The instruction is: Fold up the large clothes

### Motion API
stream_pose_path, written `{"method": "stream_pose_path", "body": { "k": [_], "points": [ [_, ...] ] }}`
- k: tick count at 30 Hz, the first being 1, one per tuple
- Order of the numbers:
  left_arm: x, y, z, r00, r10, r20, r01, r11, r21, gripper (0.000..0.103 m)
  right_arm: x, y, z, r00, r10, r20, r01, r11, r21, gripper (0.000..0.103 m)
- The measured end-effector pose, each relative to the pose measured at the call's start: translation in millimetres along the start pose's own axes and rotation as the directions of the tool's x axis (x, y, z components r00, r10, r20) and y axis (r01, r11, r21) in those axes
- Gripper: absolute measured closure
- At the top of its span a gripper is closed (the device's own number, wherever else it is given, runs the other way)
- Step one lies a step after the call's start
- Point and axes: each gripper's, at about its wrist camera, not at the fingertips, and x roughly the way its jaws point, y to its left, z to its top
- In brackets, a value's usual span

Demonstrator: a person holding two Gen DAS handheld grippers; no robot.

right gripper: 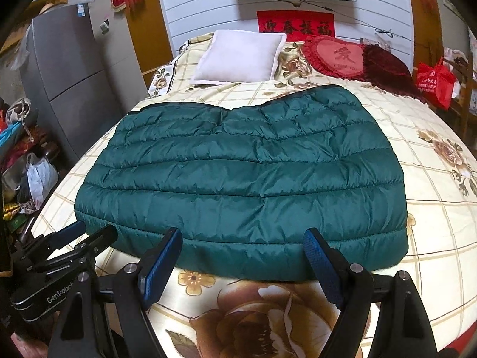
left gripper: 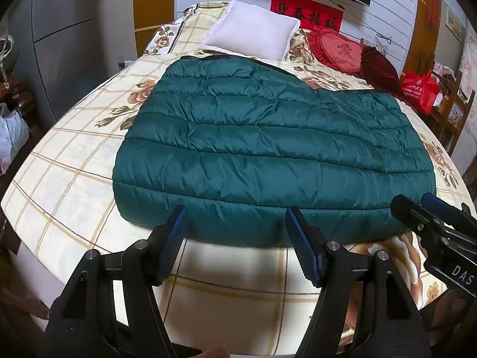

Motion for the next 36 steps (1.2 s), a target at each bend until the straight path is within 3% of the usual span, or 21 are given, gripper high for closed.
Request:
{"method": "stream_pose_path", "body": {
  "k": [36],
  "points": [
    [1.4,-8.0,-0.9,1.000,0.011,-0.004,-0.011,1.000,0.018,0.035,6.8,-1.9,-3.2,1.000,0.008,-0.019,-0.008,1.000,0.017,0.021]
  ]
}}
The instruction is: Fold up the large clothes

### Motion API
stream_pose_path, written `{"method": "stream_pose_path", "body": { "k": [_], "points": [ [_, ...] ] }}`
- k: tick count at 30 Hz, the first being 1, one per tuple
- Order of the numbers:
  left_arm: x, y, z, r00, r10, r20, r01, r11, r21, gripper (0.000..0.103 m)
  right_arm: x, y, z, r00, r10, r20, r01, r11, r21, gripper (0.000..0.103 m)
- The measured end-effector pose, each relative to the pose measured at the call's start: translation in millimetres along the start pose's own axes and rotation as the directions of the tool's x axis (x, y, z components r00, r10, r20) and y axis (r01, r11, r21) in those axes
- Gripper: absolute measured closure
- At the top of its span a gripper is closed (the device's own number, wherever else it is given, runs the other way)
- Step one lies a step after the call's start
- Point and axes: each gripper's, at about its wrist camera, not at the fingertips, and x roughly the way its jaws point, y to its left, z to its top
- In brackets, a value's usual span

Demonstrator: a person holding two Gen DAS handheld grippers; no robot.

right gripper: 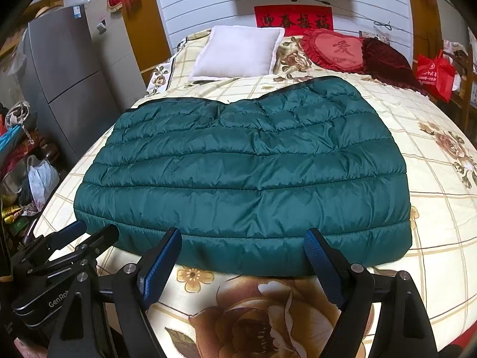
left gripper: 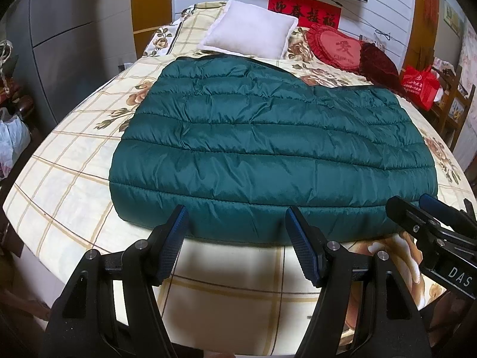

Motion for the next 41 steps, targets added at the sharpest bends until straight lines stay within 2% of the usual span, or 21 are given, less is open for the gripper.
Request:
{"method": "stream_pose_path", "body": {
  "k": [32,41],
  "points": [
    [2.5,-3.7,-1.2,1.000,-0.012,-0.013,0.012,1.000,-0.001,0.035,6.0,0.3,-0.7,1.000,0.013,-0.020,-0.013,1.000,-0.002,0.020],
    [0.0,-1.1,-0.7,0.999,-0.007,0.040,0.006,1.000,0.009,0.035,7.5,-0.6,-0.6,1.000,0.016,-0.019,-0.016,1.000,0.001,0.020]
  ]
}}
